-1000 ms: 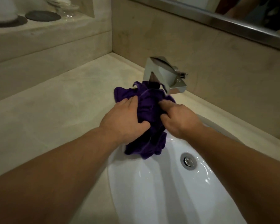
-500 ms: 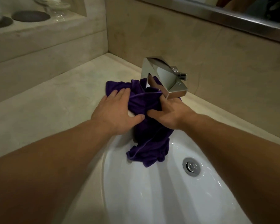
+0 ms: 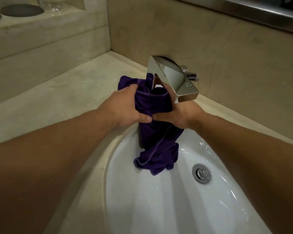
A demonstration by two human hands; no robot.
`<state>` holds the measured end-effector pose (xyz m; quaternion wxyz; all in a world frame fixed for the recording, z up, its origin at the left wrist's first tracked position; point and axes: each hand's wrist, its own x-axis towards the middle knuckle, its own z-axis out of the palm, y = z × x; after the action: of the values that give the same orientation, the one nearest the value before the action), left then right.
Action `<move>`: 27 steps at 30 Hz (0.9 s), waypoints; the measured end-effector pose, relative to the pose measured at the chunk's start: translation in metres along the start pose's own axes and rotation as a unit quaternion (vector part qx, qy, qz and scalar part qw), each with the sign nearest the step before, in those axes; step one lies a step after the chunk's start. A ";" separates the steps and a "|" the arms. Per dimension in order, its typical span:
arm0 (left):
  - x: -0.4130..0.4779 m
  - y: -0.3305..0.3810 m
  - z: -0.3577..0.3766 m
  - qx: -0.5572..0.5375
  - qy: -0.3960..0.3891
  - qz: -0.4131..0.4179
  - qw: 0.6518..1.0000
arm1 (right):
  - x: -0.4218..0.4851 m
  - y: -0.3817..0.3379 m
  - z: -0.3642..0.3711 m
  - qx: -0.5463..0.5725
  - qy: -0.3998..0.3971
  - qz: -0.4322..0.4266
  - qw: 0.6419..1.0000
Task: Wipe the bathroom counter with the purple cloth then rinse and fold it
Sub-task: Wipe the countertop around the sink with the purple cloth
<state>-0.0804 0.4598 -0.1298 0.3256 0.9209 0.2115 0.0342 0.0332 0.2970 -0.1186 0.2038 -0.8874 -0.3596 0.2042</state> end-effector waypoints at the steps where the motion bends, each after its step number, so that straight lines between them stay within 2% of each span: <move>1: -0.002 0.000 0.001 0.000 0.008 0.001 1.000 | -0.001 0.001 0.004 -0.024 0.014 0.005 1.000; 4: -0.013 0.002 0.007 0.012 0.038 -0.002 0.999 | -0.007 0.005 0.015 -0.021 0.074 -0.011 0.997; 9: -0.034 0.004 0.025 0.090 0.132 0.010 0.987 | -0.029 0.001 0.029 0.015 0.174 -0.017 0.985; 12: -0.046 0.008 0.028 0.101 0.166 0.023 0.981 | -0.036 -0.013 0.043 0.076 0.150 -0.027 0.985; 18: -0.084 0.007 0.024 0.040 0.099 0.022 0.994 | -0.073 -0.017 0.051 0.246 0.035 0.024 0.968; 21: -0.107 0.009 0.033 0.078 0.002 0.041 0.996 | -0.104 -0.007 0.063 0.245 -0.012 0.057 0.968; 23: -0.120 0.016 0.044 0.058 -0.044 0.034 0.997 | -0.118 0.000 0.064 0.243 -0.018 0.067 0.967; 27: -0.130 0.033 0.057 0.020 -0.039 0.006 0.999 | -0.131 0.002 0.050 0.224 -0.023 0.071 0.972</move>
<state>-0.1747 0.3495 -0.1445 0.3152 0.9291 0.1933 -0.0038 -0.0773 0.2123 -0.1332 0.3739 -0.8375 -0.2458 0.3135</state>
